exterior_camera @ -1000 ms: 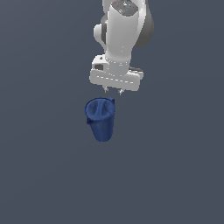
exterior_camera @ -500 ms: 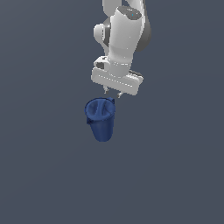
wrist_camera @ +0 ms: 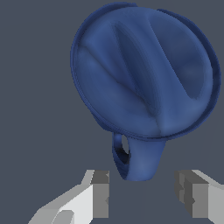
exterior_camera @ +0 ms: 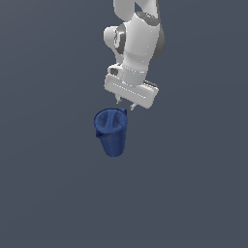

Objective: Pick up the object and move it to a goal position.

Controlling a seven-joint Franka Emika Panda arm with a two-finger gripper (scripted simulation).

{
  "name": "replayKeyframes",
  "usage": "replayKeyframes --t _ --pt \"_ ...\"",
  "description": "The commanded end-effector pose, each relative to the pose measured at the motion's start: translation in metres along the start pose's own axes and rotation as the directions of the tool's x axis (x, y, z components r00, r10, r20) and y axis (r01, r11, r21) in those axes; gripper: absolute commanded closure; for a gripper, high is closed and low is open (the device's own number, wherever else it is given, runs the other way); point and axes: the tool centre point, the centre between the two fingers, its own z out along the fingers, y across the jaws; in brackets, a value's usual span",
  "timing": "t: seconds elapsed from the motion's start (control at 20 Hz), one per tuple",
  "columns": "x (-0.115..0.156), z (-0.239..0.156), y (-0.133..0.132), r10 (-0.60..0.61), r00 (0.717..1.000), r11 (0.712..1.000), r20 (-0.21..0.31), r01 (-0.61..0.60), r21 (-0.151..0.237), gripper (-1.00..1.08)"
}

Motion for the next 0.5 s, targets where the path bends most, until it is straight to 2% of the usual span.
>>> replayKeyframes --t 0.0,0.45 --pt "-0.0013 0.0015 -0.0008 0.032 0.999 1.000 -0.016 -0.032 0.001 -0.20" --pt "-0.0047 0.0046 -0.0030 0.097 0.994 0.995 -0.049 -0.097 0.009 -0.20"
